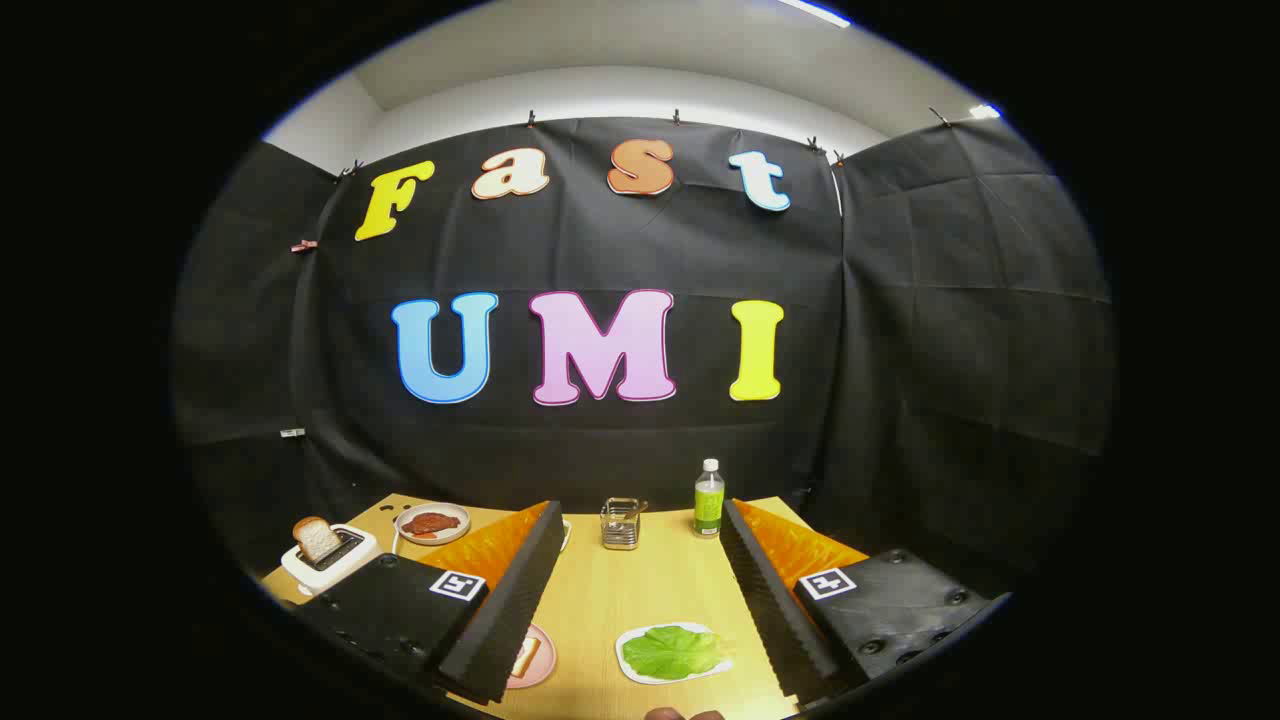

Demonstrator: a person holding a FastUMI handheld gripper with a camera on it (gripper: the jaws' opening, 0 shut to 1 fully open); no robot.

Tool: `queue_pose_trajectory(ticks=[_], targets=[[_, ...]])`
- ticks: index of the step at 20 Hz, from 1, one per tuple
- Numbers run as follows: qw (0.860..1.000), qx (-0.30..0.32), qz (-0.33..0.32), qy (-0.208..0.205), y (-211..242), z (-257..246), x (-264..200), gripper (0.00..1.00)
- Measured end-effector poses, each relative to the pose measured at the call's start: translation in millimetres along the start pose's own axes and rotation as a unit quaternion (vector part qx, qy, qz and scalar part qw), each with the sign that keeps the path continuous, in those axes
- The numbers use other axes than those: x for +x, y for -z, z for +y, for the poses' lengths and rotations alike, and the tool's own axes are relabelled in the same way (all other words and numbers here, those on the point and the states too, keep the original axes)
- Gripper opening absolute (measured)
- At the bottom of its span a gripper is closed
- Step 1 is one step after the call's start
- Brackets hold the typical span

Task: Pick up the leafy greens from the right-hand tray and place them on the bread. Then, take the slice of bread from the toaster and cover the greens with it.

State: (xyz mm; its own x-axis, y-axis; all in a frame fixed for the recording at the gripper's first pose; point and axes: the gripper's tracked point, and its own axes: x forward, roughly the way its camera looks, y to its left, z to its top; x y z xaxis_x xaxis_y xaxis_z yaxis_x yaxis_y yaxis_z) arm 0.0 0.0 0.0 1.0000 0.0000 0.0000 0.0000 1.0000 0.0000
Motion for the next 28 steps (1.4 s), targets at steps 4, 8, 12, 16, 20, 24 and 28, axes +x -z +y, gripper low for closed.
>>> queue_pose_trajectory(ticks=[4, 8, 12, 16, 20, 24, 28], targets=[[1.0, -0.001, 0.004, -0.016, 1.5, 1.3, 6.7, 0.98], [0.999, -0.003, 0.014, -0.03, 8.3, -2.7, 11.6, 0.98], [0.999, -0.003, 0.024, -0.044, 14.2, -10.1, 16.5, 0.98], [0.997, -0.009, 0.036, -0.062, 26.7, -18.8, 21.2, 0.98], [0.994, -0.005, 0.059, -0.092, 47.6, -23.9, 22.4, 0.98], [0.991, -0.001, 0.079, -0.105, 77.8, -34.4, 28.9, 0.98], [0.987, -0.006, 0.113, -0.112, 111.7, -42.9, 36.5, 0.97]])
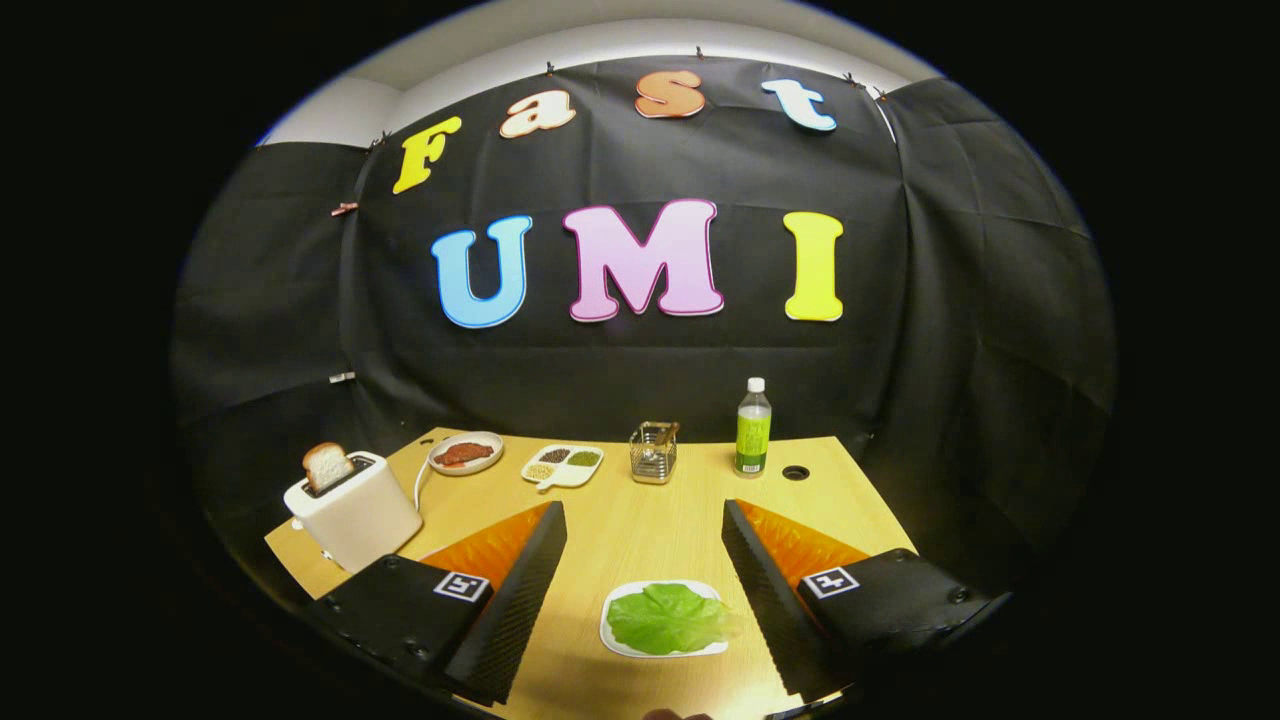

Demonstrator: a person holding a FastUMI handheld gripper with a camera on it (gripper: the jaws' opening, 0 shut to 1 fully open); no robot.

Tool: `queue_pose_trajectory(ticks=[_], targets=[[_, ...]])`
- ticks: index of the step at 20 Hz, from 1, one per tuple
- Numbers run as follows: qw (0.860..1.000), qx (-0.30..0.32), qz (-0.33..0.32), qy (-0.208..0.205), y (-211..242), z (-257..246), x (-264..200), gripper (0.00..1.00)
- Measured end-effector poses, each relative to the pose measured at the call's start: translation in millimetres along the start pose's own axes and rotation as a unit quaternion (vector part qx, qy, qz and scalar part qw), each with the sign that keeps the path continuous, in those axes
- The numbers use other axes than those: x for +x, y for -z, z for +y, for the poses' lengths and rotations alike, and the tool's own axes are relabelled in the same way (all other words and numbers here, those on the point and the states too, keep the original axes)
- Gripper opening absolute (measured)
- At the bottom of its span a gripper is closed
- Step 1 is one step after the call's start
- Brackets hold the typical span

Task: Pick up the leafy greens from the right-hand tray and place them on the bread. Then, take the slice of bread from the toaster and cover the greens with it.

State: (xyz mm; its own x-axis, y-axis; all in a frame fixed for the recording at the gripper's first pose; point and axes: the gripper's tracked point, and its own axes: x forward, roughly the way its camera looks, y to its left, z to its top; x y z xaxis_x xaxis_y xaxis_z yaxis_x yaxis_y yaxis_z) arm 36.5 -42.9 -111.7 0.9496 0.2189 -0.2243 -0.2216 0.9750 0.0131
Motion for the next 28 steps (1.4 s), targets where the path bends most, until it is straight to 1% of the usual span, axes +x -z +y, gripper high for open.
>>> queue_pose_trajectory(ticks=[3, 9, 14, 16, 20, 25, 28], targets=[[0.999, -0.012, 0.034, -0.003, 26.2, -11.9, 11.2, 0.97], [0.995, -0.035, 0.09, -0.019, 73.0, -17.4, 39.0, 0.98], [0.986, -0.042, 0.156, -0.036, 129.1, -16.7, 64.6, 0.98], [0.982, -0.055, 0.179, -0.035, 151.8, -20.5, 70.5, 0.98], [0.973, -0.062, 0.219, -0.031, 184.7, -26.3, 85.2, 0.98], [0.966, -0.071, 0.246, -0.035, 209.4, -25.3, 97.3, 0.98], [0.963, -0.06, 0.26, -0.04, 222.0, -23.5, 99.2, 0.97]])
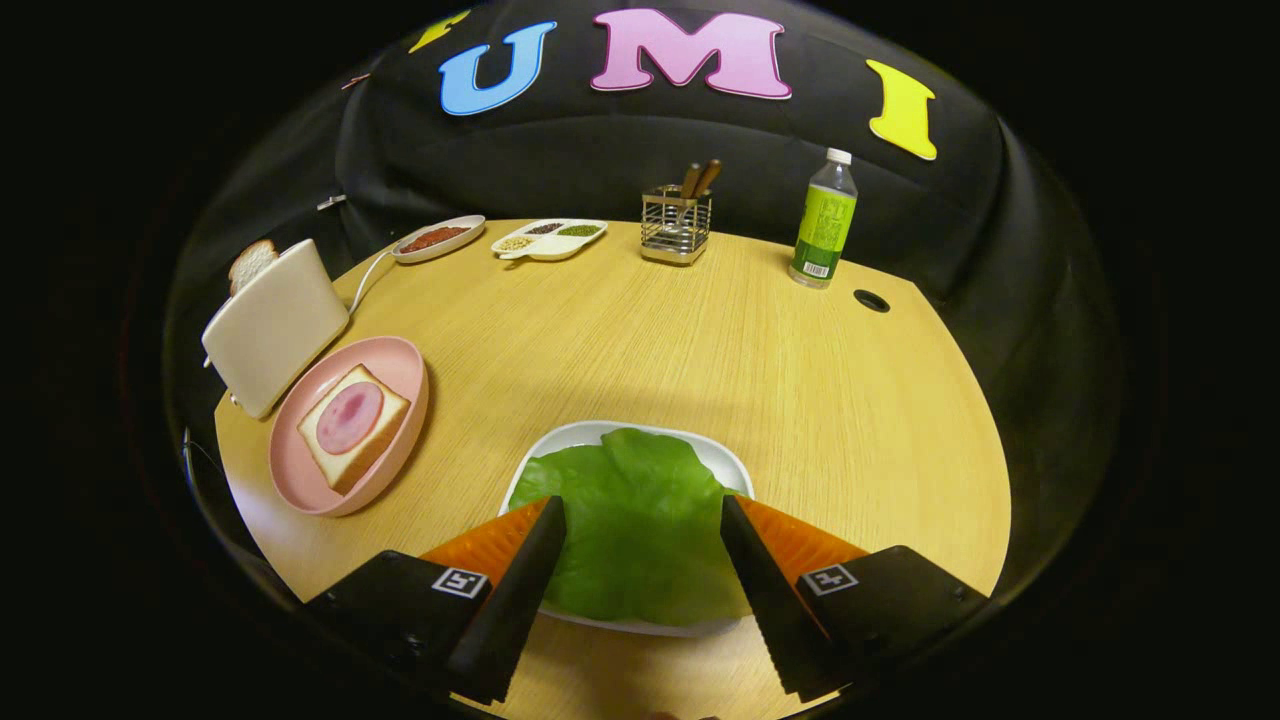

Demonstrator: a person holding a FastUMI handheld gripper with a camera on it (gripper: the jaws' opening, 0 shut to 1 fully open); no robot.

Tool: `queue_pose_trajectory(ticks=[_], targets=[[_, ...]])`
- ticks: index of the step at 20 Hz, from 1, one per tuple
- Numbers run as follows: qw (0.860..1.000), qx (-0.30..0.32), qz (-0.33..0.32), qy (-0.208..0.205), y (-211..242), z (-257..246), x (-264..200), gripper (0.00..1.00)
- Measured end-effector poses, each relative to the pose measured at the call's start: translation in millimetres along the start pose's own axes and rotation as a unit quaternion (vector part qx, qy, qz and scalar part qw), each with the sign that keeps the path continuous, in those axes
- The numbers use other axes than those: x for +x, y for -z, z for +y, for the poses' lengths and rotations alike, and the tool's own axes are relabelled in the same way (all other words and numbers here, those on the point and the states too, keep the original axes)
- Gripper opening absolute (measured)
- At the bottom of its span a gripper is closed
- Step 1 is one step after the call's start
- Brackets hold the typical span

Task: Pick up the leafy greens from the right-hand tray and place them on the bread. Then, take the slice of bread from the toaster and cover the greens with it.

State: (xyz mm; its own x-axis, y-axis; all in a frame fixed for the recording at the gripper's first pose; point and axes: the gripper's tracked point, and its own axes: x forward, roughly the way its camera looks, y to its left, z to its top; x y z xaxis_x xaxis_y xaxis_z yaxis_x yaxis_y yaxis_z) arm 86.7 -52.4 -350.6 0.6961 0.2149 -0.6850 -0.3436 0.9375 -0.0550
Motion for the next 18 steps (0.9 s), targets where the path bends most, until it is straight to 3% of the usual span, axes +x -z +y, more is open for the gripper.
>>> queue_pose_trajectory(ticks=[9, 12, 14, 18], targets=[[1.0, 0.006, 0.026, -0.006, 15.0, -1.6, 8.7, 0.97], [0.999, 0.009, 0.029, -0.009, 16.9, 2.1, 7.9, 0.88], [1.0, 0.008, 0.028, -0.009, 15.9, 5.2, 7.5, 0.74], [1.0, 0.01, 0.026, -0.012, 15.1, 12.9, 7.0, 0.34]])
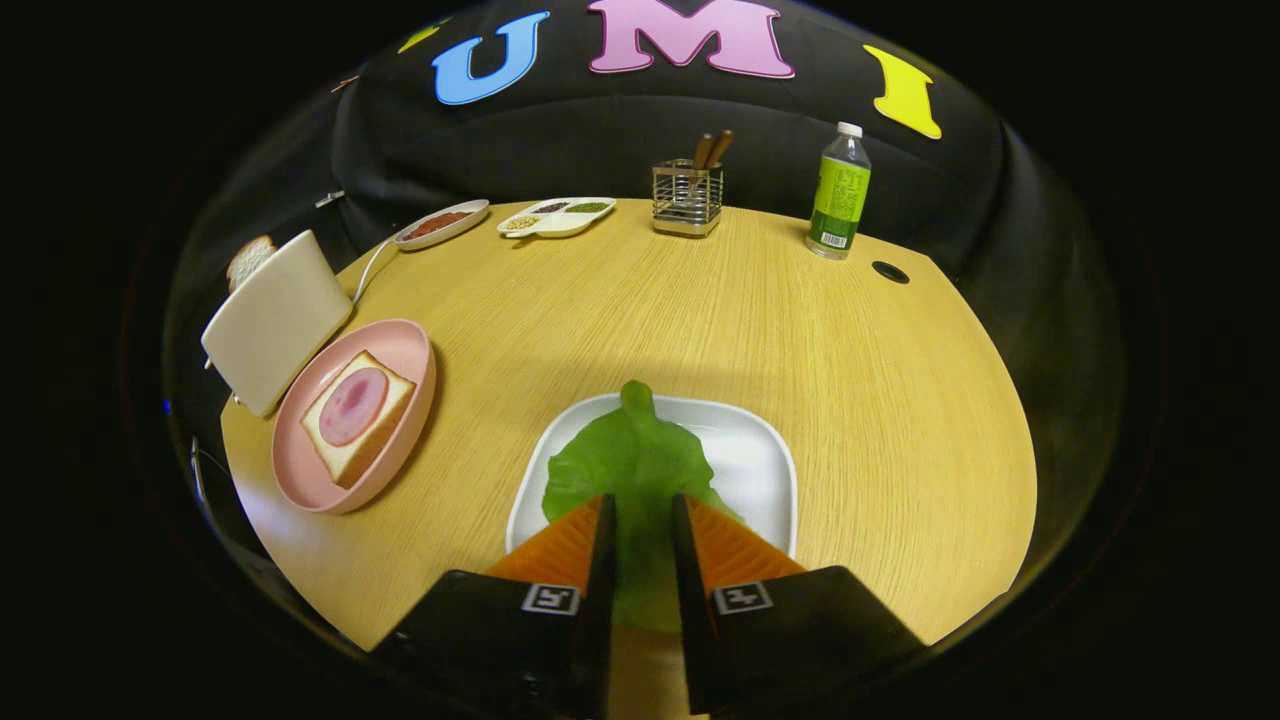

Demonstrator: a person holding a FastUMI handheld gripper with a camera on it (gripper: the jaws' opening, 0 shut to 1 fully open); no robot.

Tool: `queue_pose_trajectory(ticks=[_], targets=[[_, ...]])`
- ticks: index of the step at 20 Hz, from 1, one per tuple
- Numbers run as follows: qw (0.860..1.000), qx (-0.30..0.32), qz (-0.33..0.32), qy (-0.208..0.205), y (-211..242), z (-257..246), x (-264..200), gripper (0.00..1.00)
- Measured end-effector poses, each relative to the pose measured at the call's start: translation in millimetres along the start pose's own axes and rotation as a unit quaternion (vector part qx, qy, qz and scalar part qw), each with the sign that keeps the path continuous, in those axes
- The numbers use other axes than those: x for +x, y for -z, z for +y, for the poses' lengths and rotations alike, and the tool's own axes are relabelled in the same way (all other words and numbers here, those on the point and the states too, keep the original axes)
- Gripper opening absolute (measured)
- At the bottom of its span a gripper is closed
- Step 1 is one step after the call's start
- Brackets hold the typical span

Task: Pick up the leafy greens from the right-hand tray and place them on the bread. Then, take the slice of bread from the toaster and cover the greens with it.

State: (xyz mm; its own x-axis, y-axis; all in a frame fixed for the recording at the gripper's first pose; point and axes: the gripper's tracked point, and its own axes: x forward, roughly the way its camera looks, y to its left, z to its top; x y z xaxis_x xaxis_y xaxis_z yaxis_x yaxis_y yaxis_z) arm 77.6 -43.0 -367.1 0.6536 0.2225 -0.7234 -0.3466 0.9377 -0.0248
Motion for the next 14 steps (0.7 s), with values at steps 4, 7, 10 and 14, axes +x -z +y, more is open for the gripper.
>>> queue_pose_trajectory(ticks=[4, 7, 10, 14], targets=[[1.0, 0.025, 0.008, -0.011, -0.7, 2.4, 2.8, 0.11], [0.999, 0.04, 0.017, -0.018, -2.7, 3.2, 1.0, 0.05], [0.999, 0.046, 0.025, -0.008, -7.2, 2.9, -6.7, 0.05], [0.998, 0.055, 0.021, -0.002, -26.5, 10.5, -24.1, 0.05]])
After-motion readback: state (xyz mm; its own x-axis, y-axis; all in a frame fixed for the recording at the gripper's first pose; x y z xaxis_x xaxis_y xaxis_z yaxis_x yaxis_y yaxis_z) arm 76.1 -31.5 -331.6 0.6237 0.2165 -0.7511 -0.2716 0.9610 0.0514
